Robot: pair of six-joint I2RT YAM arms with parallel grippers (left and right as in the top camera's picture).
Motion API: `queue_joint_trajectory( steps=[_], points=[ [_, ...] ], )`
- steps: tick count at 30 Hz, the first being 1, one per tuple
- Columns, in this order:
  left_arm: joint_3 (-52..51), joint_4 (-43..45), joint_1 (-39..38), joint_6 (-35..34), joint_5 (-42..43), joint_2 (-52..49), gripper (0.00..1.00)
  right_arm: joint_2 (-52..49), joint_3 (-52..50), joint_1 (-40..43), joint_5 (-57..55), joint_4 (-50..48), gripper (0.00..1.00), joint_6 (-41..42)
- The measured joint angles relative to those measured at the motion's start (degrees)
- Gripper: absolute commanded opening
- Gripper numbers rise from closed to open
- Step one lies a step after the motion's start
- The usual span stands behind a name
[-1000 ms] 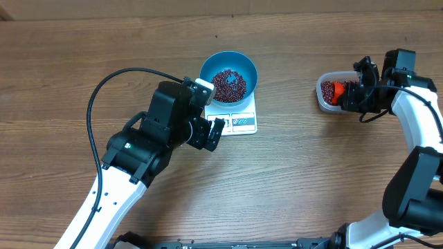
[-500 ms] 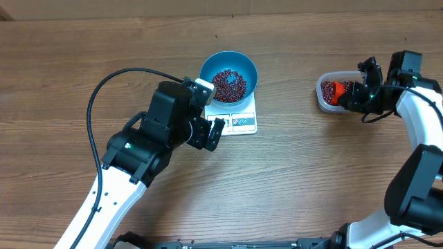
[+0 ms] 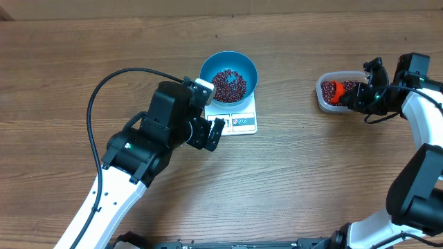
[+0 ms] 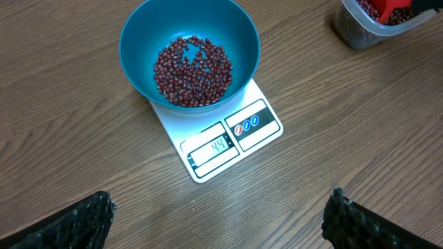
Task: Scoop item into bowl and weigh 150g on scale
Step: 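Lower the red scoop into the beans with the right gripper, then drag the scoop through the beans to fill it, right gripper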
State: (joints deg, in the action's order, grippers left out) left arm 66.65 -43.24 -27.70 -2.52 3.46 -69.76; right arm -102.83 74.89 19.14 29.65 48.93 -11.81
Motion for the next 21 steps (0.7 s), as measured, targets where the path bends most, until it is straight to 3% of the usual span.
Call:
queue_joint_trajectory(
  steps=[21],
  points=[
    [0.00,0.00,0.00,-0.02,-0.02,0.00,0.99,-0.98,0.00,1.51,1.27,-0.15,0.03,1.70]
  ],
)
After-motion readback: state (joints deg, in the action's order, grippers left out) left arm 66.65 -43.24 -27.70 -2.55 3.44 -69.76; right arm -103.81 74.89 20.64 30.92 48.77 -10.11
